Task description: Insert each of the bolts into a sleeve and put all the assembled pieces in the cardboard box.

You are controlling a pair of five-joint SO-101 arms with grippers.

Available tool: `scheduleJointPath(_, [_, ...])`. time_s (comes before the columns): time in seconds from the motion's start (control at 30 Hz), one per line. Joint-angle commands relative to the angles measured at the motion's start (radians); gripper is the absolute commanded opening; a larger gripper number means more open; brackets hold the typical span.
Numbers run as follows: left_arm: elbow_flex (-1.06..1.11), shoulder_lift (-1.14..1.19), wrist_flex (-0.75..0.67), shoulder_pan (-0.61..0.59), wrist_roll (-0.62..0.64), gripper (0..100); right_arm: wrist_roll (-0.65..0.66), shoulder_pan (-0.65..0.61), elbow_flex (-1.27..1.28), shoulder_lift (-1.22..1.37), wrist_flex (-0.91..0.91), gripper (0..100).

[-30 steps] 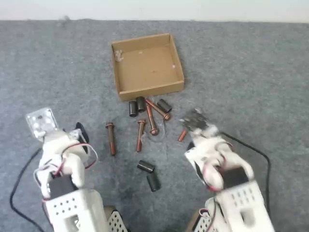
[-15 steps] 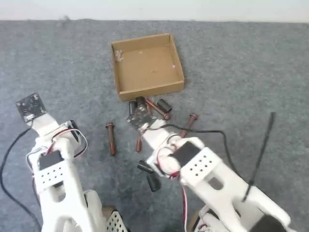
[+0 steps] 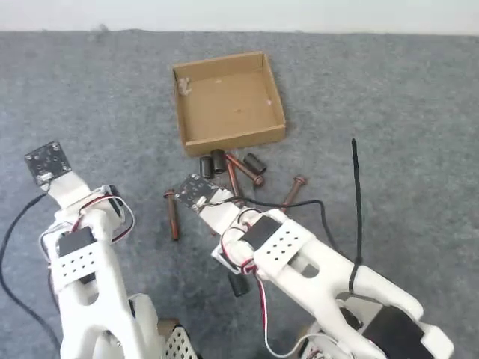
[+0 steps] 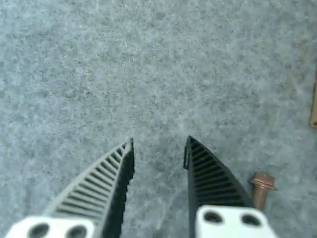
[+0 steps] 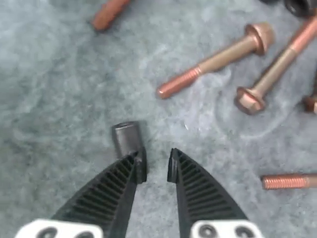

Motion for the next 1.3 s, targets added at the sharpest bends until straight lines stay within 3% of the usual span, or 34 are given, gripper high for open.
scheduleJointPath(0.0, [-0.050,-0.002,-0.017,0.000,-0.006,16,0.020,-0.054,-0.083,-0.008,0.064,14.7])
scheduleJointPath(0.93, [-0.050,0.000,-0.018,0.000,-0.006,16,0.046,-0.093,-0.091,0.222,-0.045,13.9])
scheduleJointPath(1.13, [-0.048,0.000,-0.018,0.000,-0.006,16,0.044,-0.091,-0.091,0.223,-0.056,0.5])
scheduleJointPath(1.27, [-0.048,0.000,-0.018,0.000,-0.006,16,0.041,-0.073,-0.091,0.217,-0.056,0.6])
